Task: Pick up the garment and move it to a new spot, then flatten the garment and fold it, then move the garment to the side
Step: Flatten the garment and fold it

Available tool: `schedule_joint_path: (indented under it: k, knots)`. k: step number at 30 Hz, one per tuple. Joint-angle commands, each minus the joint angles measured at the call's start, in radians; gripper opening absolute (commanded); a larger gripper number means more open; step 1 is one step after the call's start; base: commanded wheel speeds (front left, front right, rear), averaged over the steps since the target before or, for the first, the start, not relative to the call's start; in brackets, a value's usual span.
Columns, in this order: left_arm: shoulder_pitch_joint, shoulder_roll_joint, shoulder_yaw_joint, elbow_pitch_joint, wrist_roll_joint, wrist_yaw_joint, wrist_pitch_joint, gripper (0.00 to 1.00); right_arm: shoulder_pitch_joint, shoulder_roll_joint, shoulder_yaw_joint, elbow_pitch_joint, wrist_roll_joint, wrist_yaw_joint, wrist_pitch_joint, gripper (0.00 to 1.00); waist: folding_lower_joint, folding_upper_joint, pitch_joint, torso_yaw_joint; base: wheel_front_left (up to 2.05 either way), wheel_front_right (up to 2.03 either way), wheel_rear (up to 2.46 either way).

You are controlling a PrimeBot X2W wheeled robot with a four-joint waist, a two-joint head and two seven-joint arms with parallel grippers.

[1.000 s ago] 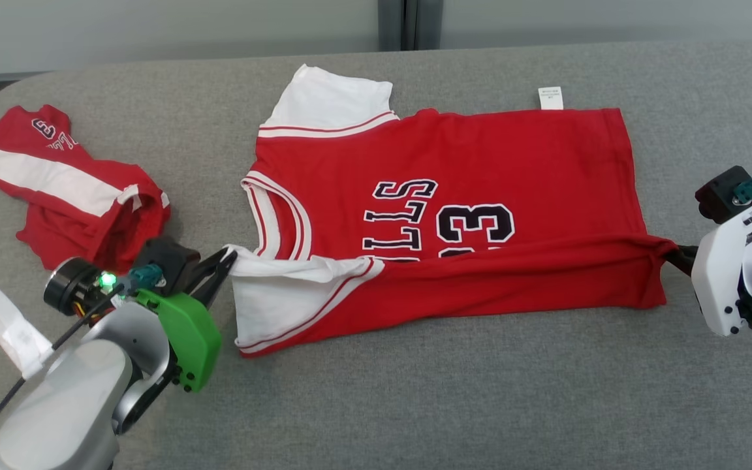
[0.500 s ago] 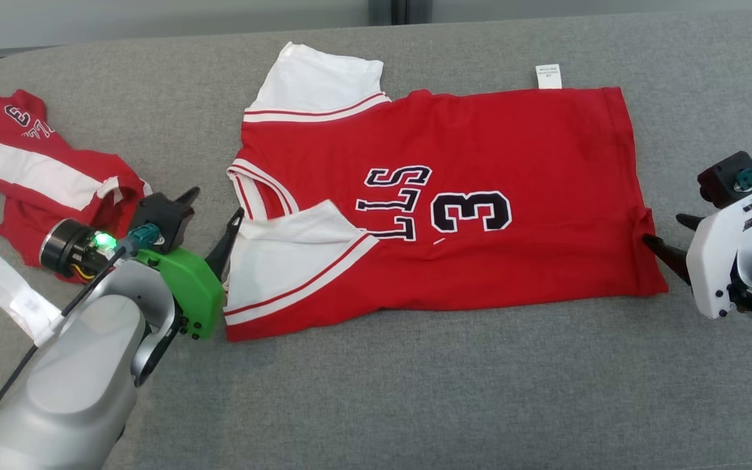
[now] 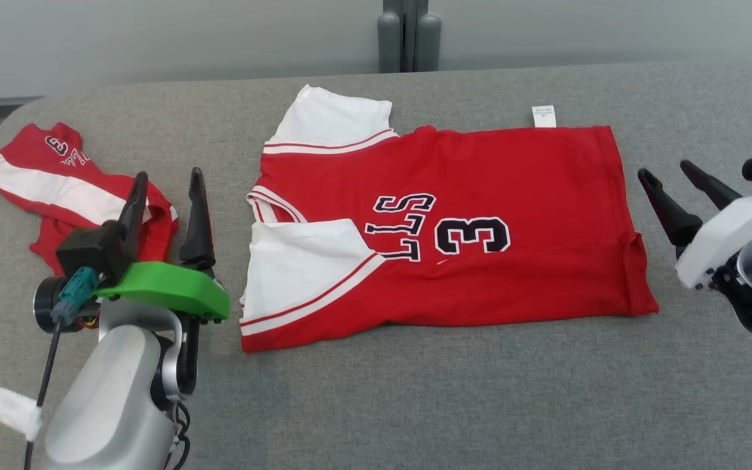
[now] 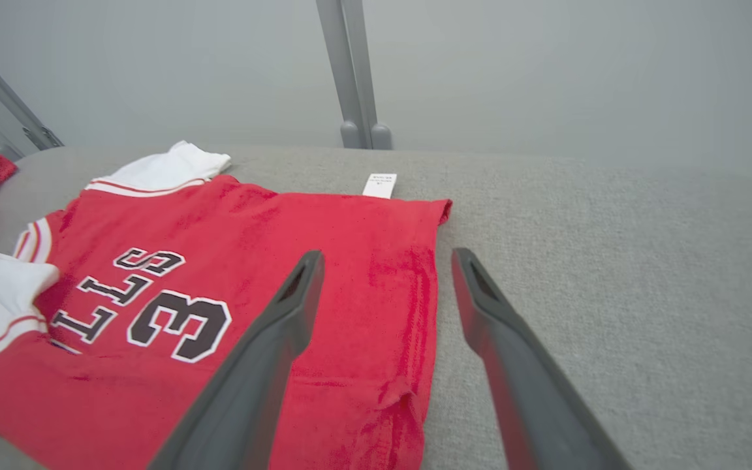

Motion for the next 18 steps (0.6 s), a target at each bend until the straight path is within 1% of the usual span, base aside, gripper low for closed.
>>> schedule_joint_path:
  k: [1, 2, 4, 5, 7, 9, 11, 14, 15, 18]
  knots:
    - [0.058, -0.019, 0.043, -0.048, 0.024, 0.008, -0.004, 1.00, 0.025, 0.021, -0.085, -0.024, -0.048, 0.000, -0.005, 1.00, 0.0000, 0.0000, -0.033, -0.002, 0.00, 0.00, 0.00]
    - [0.090, -0.035, 0.069, -0.085, 0.036, 0.007, -0.004, 1.00, 0.057, 0.031, -0.150, -0.036, -0.080, 0.000, -0.005, 1.00, 0.0000, 0.0000, -0.040, -0.003, 0.00, 0.00, 0.00]
    - [0.156, -0.073, 0.118, -0.154, 0.073, -0.009, -0.004, 1.00, 0.142, 0.070, -0.303, -0.080, -0.162, 0.000, -0.005, 1.00, 0.0000, 0.0000, -0.059, -0.004, 0.00, 0.00, 0.00]
    - [0.193, -0.095, 0.136, -0.182, 0.099, -0.027, -0.004, 1.00, 0.189, 0.099, -0.388, -0.111, -0.210, 0.000, -0.005, 1.00, 0.0000, 0.0000, -0.071, -0.005, 0.00, 0.00, 0.00]
    - [0.260, -0.126, 0.174, -0.213, 0.140, -0.046, -0.004, 1.00, 0.280, 0.156, -0.536, -0.177, -0.308, 0.000, -0.005, 1.00, 0.0000, 0.0000, -0.090, -0.010, 0.00, 0.00, 0.00]
    - [0.313, -0.159, 0.209, -0.236, 0.174, -0.071, -0.003, 1.00, 0.381, 0.214, -0.636, -0.244, -0.411, 0.000, -0.005, 1.00, 0.0000, 0.0000, -0.105, -0.014, 0.00, 0.00, 0.00]
    - [0.361, -0.187, 0.244, -0.251, 0.203, -0.095, -0.003, 1.00, 0.469, 0.272, -0.719, -0.305, -0.496, 0.000, -0.005, 1.00, 0.0000, 0.0000, -0.118, -0.019, 0.00, 0.00, 0.00]
    - [0.418, -0.206, 0.262, -0.243, 0.248, -0.127, -0.003, 1.00, 0.567, 0.361, -0.825, -0.386, -0.573, 0.000, -0.005, 1.00, 0.0000, 0.0000, -0.128, -0.026, 0.00, 0.00, 0.00]
    - [0.433, -0.209, 0.265, -0.233, 0.274, -0.133, -0.003, 1.00, 0.601, 0.391, -0.852, -0.410, -0.595, 0.000, -0.005, 1.00, 0.0000, 0.0000, -0.129, -0.030, 0.00, 0.00, 0.00]
    - [0.453, -0.215, 0.282, -0.193, 0.300, -0.135, -0.003, 1.00, 0.667, 0.439, -0.891, -0.452, -0.643, 0.000, -0.005, 1.00, 0.0000, 0.0000, -0.129, -0.038, 0.00, 0.00, 0.00]
